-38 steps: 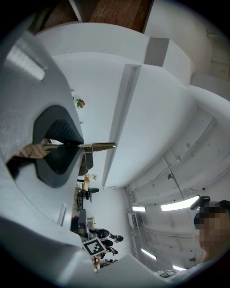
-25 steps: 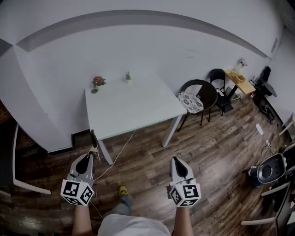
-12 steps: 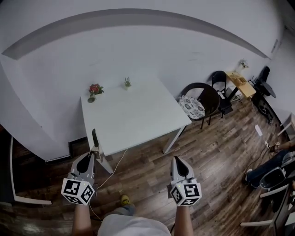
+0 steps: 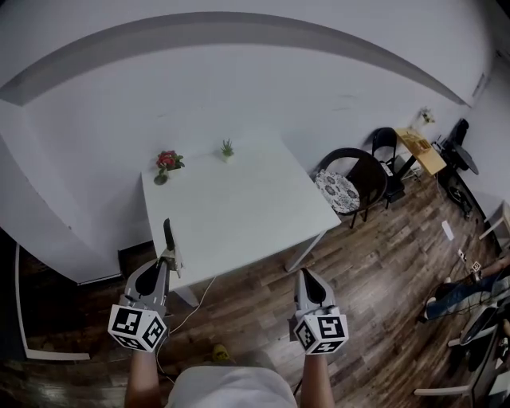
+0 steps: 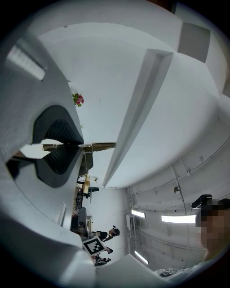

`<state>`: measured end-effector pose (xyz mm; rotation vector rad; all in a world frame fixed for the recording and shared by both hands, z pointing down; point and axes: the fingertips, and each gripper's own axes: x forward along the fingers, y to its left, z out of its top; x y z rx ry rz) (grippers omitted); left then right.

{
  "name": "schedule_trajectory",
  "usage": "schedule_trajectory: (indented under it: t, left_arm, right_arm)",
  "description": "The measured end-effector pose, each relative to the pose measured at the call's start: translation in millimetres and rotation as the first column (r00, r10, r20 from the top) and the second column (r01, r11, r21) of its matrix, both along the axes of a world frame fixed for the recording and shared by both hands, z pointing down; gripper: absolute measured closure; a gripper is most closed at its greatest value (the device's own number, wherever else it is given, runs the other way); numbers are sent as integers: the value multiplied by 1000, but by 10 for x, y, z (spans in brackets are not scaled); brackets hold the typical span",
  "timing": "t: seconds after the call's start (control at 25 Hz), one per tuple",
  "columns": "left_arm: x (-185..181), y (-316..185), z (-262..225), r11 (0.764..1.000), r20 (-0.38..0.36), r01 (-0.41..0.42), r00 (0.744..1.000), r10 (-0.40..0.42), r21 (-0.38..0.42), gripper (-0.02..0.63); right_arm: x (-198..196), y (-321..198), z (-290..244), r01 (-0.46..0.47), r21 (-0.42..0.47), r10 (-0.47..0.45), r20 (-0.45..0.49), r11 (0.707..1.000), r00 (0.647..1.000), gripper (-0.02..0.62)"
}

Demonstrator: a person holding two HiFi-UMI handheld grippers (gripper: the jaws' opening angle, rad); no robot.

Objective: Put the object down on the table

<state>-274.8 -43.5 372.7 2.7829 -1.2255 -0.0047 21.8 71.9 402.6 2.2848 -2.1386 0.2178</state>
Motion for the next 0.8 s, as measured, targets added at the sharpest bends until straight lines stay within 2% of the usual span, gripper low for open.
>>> schedule_trajectory:
  t: [0.6, 0.8]
  left_arm:
    - [196, -486, 84, 1000, 12, 1, 1000, -2, 15, 595]
    - [369, -695, 127, 1000, 30, 24, 999, -24, 5, 597]
  right_arm:
    - [201, -492, 47, 0, 34, -1, 24, 999, 1000, 592]
    - [412, -755, 92, 18, 34, -19, 42, 999, 999, 592]
